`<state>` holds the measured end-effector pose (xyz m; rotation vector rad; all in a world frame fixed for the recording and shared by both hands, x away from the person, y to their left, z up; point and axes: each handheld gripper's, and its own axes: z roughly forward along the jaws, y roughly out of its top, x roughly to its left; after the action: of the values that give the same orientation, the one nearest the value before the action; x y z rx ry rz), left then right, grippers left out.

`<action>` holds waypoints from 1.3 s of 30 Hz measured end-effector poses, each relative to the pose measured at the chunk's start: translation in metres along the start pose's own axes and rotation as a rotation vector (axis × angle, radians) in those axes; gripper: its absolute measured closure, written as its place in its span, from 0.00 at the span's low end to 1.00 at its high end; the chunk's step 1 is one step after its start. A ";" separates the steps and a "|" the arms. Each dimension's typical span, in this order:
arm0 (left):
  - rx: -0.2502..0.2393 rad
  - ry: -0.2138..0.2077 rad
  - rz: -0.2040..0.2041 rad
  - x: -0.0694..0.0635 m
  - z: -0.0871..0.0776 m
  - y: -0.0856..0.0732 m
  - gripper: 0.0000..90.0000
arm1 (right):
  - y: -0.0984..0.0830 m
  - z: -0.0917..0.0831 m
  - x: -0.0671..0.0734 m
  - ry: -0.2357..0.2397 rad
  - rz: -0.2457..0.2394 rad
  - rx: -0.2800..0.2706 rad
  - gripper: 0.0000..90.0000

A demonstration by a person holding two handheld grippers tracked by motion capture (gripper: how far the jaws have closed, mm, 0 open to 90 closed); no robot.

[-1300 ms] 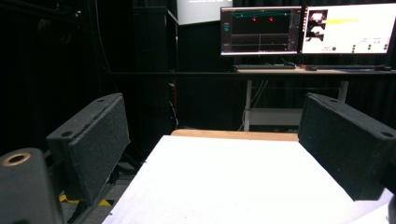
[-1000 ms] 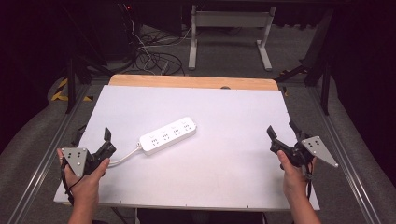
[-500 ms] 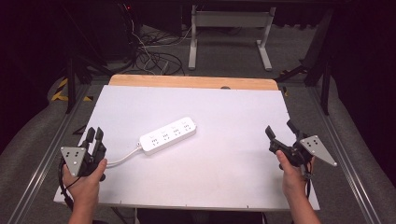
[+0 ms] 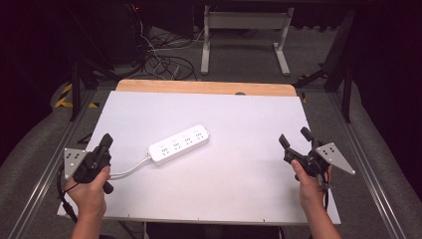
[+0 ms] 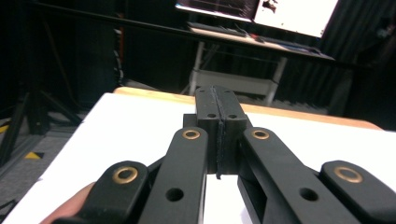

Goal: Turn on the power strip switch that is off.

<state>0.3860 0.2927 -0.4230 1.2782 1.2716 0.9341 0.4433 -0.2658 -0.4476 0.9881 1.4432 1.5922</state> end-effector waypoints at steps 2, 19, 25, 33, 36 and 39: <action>0.035 -0.030 0.049 -0.010 0.009 0.008 1.00 | 0.000 0.001 0.001 0.010 -0.008 0.004 0.19; 0.664 -0.140 0.368 -0.073 0.122 -0.002 1.00 | 0.000 0.002 -0.004 0.024 -0.003 0.017 0.18; 0.786 -0.140 0.364 -0.071 0.131 -0.007 1.00 | 0.000 0.003 -0.004 0.025 0.004 0.024 0.18; 0.821 -0.166 0.332 -0.066 0.135 -0.009 1.00 | 0.000 0.004 -0.003 0.026 0.002 0.032 0.18; 0.827 -0.183 0.316 -0.065 0.134 -0.009 1.00 | -0.001 0.004 -0.003 0.027 0.004 0.032 0.18; 0.838 -0.114 0.383 -0.068 0.134 -0.010 1.00 | -0.001 0.005 -0.003 0.027 0.002 0.034 0.18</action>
<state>0.5067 0.2048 -0.4419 2.2518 1.4046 0.5616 0.4488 -0.2665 -0.4486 0.9915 1.4929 1.5925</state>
